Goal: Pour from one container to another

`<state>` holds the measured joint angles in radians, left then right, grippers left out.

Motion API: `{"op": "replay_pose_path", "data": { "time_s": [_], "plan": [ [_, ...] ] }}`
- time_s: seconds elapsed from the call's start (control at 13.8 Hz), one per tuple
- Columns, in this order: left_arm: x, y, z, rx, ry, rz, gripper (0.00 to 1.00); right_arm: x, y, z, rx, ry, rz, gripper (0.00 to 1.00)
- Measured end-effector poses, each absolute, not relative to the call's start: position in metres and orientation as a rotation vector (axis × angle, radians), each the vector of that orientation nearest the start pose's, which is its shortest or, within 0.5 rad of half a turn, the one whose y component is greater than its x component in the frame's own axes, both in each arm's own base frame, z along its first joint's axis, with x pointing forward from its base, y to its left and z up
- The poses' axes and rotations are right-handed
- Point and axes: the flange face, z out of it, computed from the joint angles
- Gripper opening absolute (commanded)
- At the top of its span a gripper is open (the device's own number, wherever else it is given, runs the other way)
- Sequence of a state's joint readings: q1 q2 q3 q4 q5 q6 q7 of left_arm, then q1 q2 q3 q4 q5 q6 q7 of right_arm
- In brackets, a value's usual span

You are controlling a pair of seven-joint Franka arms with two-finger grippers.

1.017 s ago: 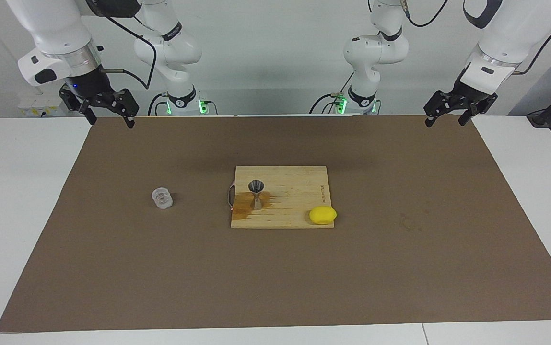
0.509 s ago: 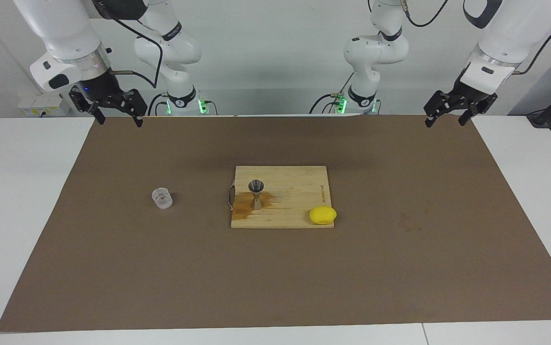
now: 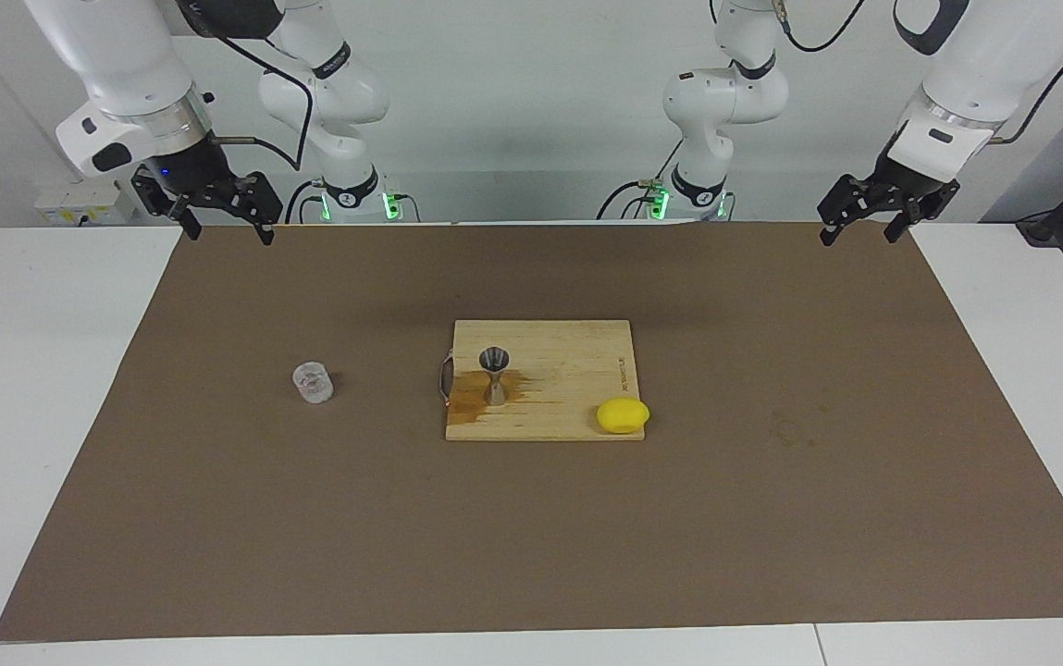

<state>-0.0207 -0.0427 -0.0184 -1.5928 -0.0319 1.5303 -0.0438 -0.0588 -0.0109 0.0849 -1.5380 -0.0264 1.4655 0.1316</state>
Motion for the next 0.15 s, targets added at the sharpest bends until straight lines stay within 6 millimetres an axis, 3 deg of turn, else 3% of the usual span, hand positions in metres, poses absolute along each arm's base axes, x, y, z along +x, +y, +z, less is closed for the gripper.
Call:
{"op": "replay_pose_path", "data": {
  "time_s": [0.15],
  "plan": [
    [0.5364, -0.0247, 0.6340, -3.172, -0.006, 0.033, 1.00, 0.5402, 0.0109, 0.6369, -3.170, 0.171, 0.094, 1.00]
  ]
}}
